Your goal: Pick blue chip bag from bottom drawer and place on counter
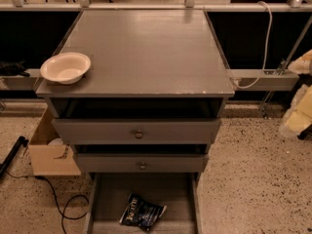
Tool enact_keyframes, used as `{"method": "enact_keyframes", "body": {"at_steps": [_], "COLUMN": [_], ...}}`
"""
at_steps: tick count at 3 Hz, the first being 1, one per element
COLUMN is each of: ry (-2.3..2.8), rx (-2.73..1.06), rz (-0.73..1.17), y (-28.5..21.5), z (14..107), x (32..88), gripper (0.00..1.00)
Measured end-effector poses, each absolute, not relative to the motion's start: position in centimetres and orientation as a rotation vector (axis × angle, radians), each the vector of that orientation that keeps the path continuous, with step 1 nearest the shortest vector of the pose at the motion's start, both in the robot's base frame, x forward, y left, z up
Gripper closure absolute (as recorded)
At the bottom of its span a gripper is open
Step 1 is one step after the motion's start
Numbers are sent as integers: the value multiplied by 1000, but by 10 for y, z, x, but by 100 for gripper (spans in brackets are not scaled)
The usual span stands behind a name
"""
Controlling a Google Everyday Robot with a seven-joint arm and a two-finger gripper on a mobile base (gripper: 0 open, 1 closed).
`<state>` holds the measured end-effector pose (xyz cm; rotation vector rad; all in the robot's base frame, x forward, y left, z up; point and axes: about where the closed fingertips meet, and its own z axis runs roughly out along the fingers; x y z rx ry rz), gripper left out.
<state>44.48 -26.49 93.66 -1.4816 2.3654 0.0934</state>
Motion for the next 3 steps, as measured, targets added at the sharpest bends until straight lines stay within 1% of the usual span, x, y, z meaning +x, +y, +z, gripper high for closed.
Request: {"method": "enact_keyframes", "body": {"at_steps": [2, 3], "ry": [2403, 2394], "rx": [-1471, -1486], "rz": [287, 341], "y": [-233, -218], "z": [886, 875], "x": [412, 399], "gripper": [0, 0]}}
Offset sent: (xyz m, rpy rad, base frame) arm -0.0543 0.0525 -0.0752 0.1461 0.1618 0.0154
